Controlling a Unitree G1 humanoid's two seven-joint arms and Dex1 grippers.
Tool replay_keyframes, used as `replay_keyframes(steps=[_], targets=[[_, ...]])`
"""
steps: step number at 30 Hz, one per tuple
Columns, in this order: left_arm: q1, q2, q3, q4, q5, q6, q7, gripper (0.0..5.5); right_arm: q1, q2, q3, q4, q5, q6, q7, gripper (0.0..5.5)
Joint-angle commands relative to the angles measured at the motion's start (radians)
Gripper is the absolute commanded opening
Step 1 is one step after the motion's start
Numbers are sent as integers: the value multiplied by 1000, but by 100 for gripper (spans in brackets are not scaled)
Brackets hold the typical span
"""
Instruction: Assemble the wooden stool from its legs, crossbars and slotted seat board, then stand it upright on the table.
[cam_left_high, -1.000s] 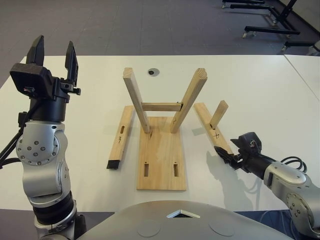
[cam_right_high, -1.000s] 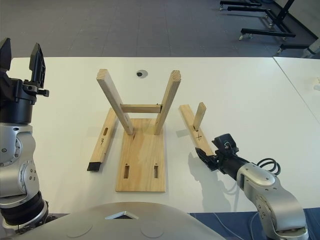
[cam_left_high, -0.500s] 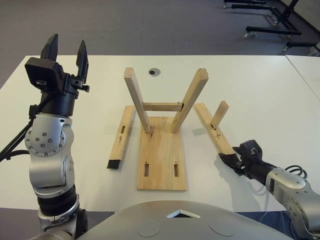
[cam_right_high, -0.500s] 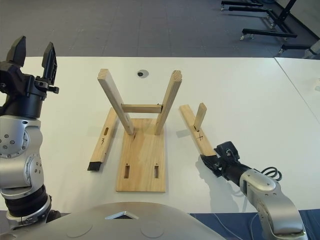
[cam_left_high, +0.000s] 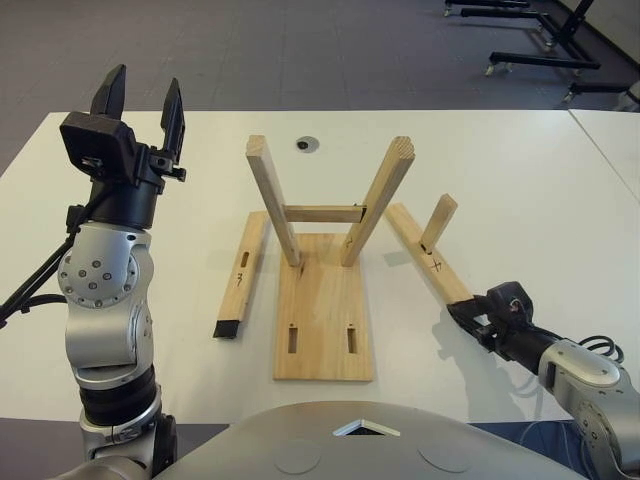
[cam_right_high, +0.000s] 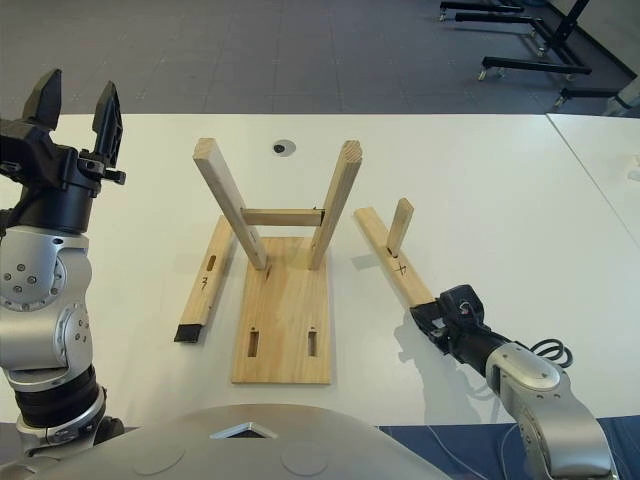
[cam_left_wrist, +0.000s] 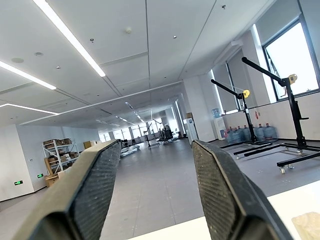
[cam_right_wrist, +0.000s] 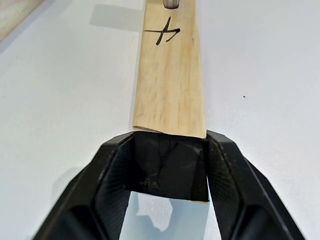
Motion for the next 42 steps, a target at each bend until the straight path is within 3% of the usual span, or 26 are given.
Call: replay_keyframes(steps=[1,4,7,12,17,23,24,29,35,42], targets=[[-14,-5,17,21,-16,-2,3,255,-158,71,-106,-24,102,21,-55,204],[-33,-17,49,57,-74,4,-5,255,-496,242,93,297,-51,-116,-190,204],[-51,-8,59,96,-106,-7,-23,255,-601,257,103,374,-80,-134,-215,204],[-58,12,78,118,-130,-21,-39,255,-561,224,104,392,-99,-117,-185,204],[-33,18,87,99,-132,-19,-43,255,-387,84,134,340,-123,-66,-62,190],[-14,18,83,80,-129,-13,-37,255,-348,64,127,287,-99,-20,-21,190],[-13,19,82,79,-129,-13,-38,255,-341,67,129,275,-92,-8,-17,226],[-10,25,83,82,-125,-17,-40,255,-317,66,131,221,-57,46,9,303],[-18,25,71,92,-120,-24,-42,255,-390,101,136,313,-96,-17,-37,413],[-41,34,54,114,-113,-34,-54,255,-451,228,207,338,-125,-18,-130,417]])
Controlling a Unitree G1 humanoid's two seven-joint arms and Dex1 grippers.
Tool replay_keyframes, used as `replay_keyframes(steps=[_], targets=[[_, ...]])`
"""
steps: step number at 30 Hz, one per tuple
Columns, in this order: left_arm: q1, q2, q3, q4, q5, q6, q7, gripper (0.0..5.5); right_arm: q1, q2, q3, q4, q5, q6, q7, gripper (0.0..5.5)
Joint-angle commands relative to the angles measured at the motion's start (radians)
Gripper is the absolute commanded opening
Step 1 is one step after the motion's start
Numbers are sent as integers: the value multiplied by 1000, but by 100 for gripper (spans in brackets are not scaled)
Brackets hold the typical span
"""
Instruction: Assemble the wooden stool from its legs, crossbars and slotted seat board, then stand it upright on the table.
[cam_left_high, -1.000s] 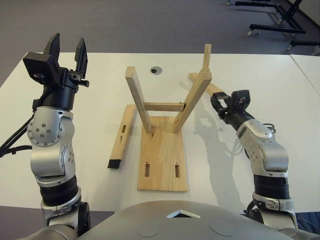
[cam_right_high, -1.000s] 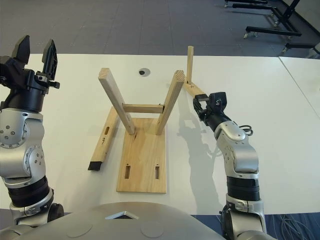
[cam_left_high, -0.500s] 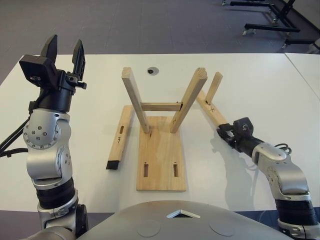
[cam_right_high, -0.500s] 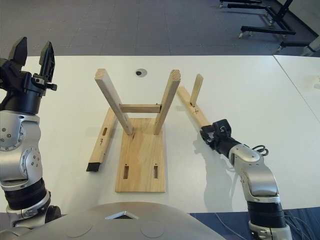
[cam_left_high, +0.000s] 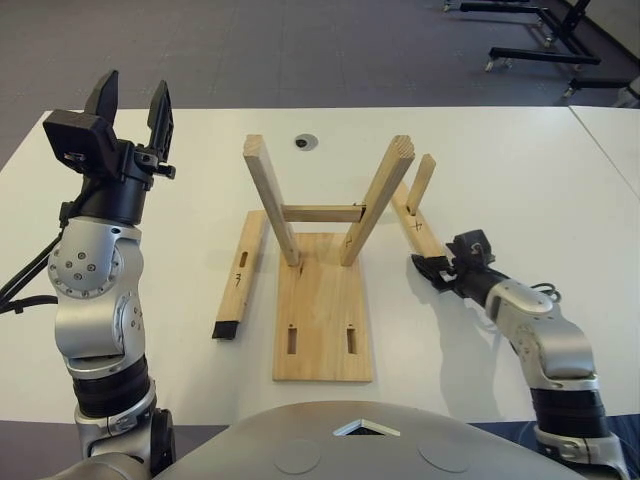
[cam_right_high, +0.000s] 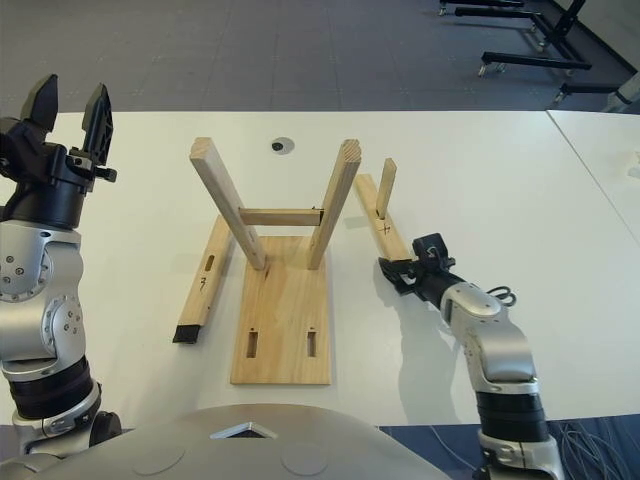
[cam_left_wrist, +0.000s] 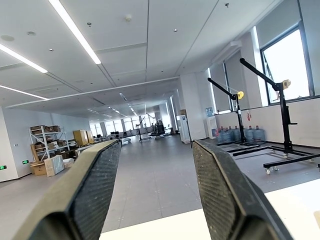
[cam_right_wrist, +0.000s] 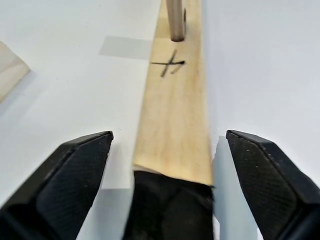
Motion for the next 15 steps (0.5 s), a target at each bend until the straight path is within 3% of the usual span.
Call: replay_keyframes(steps=[1,5,15], targets=[[-23,22,-11,14,9,-7,-10,255,-15,41,28,6,-19,2,-35,417],[-33,30,-16,21,10,-12,-13,255,-17,40,29,45,-60,-1,-69,389],[-34,38,-43,20,28,-13,-9,255,-37,49,44,84,-78,27,-83,206]])
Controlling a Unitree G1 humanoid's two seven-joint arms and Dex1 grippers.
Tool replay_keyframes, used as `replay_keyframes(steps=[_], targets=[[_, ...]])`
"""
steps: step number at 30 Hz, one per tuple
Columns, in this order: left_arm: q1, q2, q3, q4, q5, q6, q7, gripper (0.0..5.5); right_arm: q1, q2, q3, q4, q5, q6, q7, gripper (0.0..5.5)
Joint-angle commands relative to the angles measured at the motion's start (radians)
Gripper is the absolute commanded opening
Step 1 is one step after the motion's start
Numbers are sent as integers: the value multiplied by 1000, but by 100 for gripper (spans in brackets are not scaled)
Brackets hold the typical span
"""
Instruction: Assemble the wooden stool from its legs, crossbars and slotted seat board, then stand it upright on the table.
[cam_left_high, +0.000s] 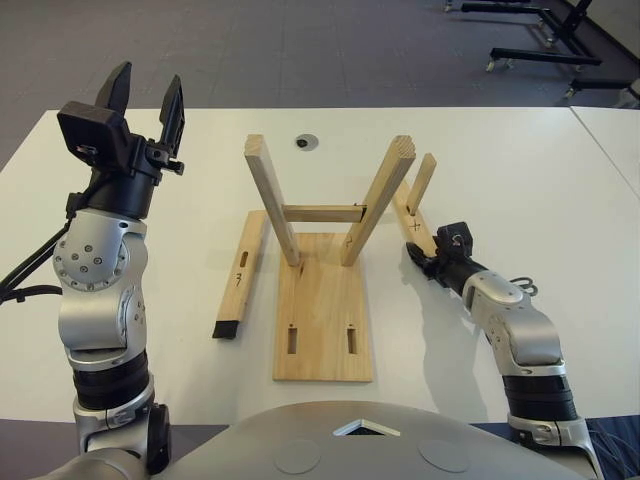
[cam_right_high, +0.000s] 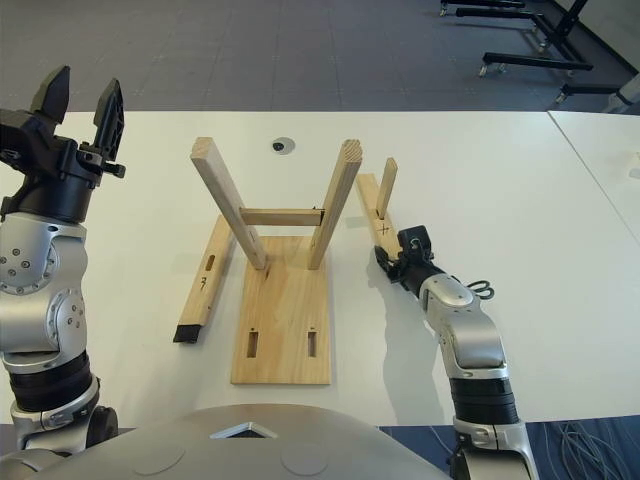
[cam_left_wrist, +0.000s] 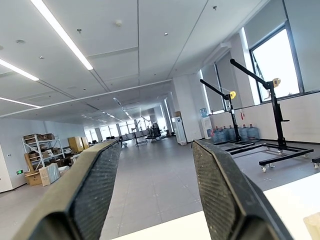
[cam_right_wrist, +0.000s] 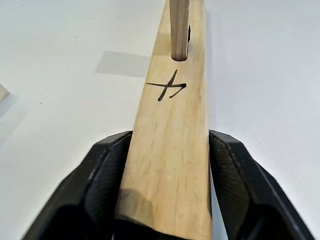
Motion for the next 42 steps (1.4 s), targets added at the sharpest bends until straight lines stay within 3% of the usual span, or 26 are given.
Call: replay_keyframes(steps=[1,9,15,24,28,33,38,40,42], targets=[[-9,12,-8,6,13,0,-5,255,12,4,9,24,-9,47,-4,205],[-14,9,-7,11,19,-6,1,255,-12,30,-28,34,12,12,-12,205],[-30,1,18,27,-28,-9,-10,255,-104,43,-174,48,125,-124,55,205],[-78,-22,87,44,-286,49,-46,255,-279,-64,-241,86,192,-266,212,205],[-96,-10,116,-10,-667,141,-157,255,-435,-124,-305,8,413,-183,338,205],[-83,56,107,-112,-1231,239,-314,255,-584,-213,-383,-156,911,53,435,205],[-132,107,58,-115,-1268,256,-273,255,-574,-264,-367,-253,1255,162,426,205],[-149,111,28,-104,-1226,254,-244,255,-554,-264,-332,-289,1301,170,419,205],[-151,111,9,-109,-1225,253,-236,288,-544,-250,-295,-309,1315,162,401,205]])
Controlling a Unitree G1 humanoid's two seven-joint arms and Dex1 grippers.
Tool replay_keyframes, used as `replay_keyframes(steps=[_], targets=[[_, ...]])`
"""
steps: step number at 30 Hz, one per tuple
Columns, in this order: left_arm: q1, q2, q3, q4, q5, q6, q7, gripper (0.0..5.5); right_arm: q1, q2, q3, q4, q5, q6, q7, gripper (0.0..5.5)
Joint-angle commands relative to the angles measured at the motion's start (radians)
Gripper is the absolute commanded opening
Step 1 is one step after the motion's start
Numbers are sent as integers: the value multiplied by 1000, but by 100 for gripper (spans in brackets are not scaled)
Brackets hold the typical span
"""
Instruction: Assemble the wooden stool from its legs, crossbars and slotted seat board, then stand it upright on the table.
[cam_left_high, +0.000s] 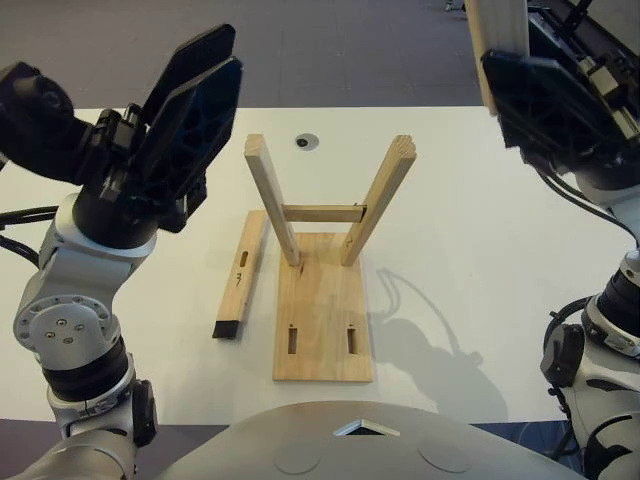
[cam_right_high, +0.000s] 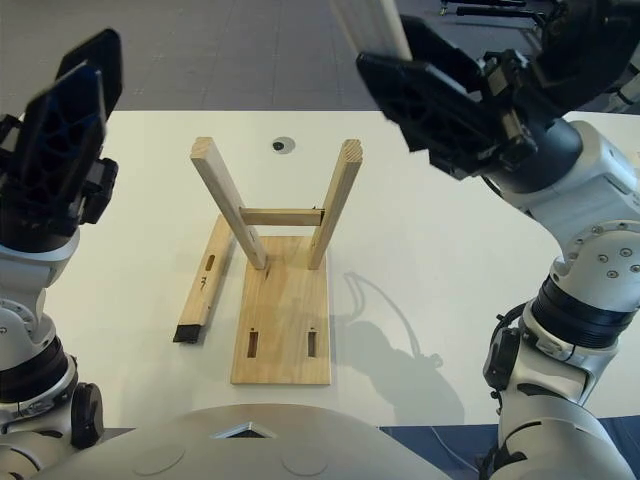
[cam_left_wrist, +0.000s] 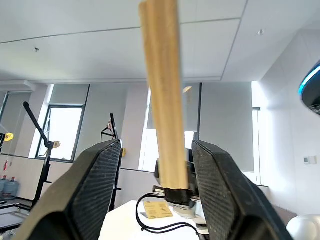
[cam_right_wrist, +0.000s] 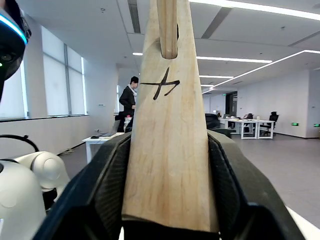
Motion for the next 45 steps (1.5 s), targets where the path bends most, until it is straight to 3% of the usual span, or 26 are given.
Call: replay_keyframes(steps=[1,7,27,37,45], targets=[[-17,17,-37,-4,6,9,19,301,19,13,59,-46,32,-6,-31,205],[-27,17,-76,-36,-103,9,18,389,44,31,125,-63,-1,-36,-31,205],[-54,11,-113,-36,-186,-12,59,389,167,20,256,-92,-170,-69,126,205],[-54,21,-119,-28,-186,-3,45,226,173,36,269,-57,-243,-99,196,205],[-59,36,-124,-17,-155,0,32,215,155,56,289,-58,-263,-115,177,205]])
